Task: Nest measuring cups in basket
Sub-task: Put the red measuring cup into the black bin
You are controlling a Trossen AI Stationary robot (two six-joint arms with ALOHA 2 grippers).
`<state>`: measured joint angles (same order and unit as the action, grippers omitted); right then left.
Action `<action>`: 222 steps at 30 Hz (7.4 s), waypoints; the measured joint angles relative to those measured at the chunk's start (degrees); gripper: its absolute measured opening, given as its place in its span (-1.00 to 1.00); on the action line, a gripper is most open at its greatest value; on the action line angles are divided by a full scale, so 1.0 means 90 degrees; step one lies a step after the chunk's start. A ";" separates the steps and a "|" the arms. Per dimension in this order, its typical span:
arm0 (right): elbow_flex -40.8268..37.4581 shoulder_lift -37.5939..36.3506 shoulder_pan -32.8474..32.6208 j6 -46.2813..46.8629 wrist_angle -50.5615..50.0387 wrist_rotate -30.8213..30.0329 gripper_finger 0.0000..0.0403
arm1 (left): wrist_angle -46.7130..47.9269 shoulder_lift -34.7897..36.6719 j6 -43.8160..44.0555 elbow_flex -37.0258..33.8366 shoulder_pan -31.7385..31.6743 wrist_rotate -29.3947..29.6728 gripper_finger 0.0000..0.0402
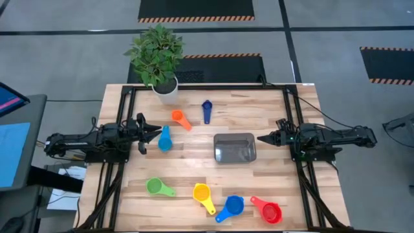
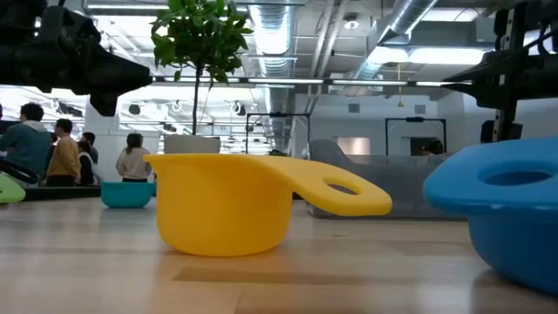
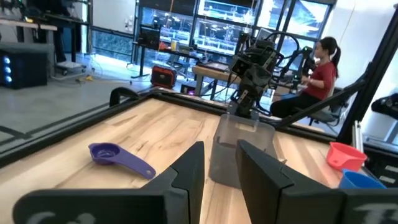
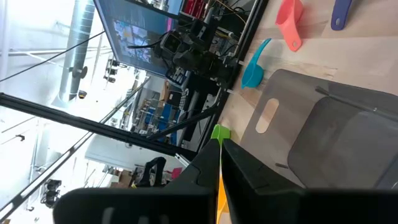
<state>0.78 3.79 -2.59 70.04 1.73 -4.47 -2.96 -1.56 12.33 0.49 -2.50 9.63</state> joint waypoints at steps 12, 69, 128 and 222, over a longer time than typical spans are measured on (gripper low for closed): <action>0.0001 0.0000 -0.0001 0.0000 -0.0001 0.0000 -0.79 | -0.0127 0.0000 -0.0004 -0.0002 0.0000 0.0956 -0.59; 0.0015 0.0059 0.0967 -0.4168 0.0131 -0.1666 -0.79 | 0.0091 -0.0154 0.0316 0.0005 0.0006 -0.0468 -0.59; 0.1013 0.0078 0.1114 -0.5051 -0.3414 -0.3378 -0.79 | 0.3819 -1.5287 -0.3057 1.4931 0.1058 -0.2746 -0.48; 0.5940 1.0333 -0.5469 0.0675 -0.4315 0.0521 -0.86 | 0.5671 -1.0336 0.1772 0.7344 0.2421 0.3161 -0.57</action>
<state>54.24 96.79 -51.82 76.12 -37.10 0.21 48.07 -94.59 28.27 66.59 19.29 38.07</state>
